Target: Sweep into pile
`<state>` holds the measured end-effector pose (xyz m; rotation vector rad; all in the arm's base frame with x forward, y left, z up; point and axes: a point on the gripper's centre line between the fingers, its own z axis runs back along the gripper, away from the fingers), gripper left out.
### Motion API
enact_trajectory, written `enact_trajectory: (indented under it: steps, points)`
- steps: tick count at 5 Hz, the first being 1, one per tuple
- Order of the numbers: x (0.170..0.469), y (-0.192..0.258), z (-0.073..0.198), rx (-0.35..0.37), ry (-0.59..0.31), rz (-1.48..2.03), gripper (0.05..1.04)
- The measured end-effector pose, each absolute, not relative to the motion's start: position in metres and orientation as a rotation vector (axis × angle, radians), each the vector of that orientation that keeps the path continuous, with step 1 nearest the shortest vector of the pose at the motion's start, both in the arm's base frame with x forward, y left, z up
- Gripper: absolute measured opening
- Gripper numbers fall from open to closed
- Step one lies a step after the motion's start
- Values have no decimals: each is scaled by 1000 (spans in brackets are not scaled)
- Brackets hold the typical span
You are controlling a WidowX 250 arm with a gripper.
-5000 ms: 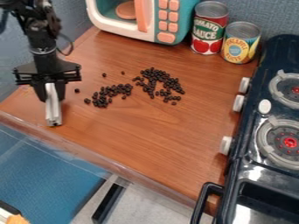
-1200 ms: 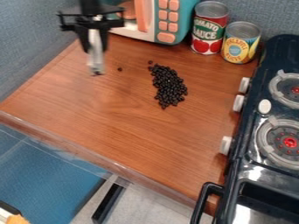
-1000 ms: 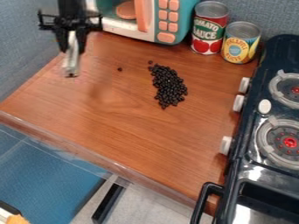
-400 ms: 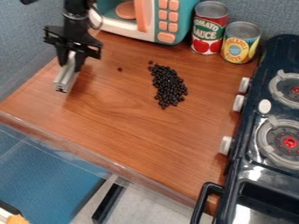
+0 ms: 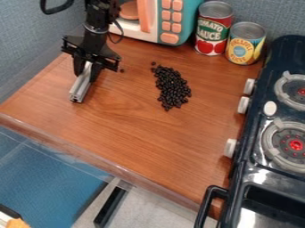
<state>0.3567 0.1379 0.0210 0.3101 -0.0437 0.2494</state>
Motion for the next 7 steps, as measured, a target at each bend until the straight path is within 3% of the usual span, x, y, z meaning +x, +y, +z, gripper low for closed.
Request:
enact_trajectory:
  steps: [2, 7]
  points:
    - [357, 114, 18, 308, -41, 230, 349]
    - [364, 32, 24, 176, -5, 235, 349]
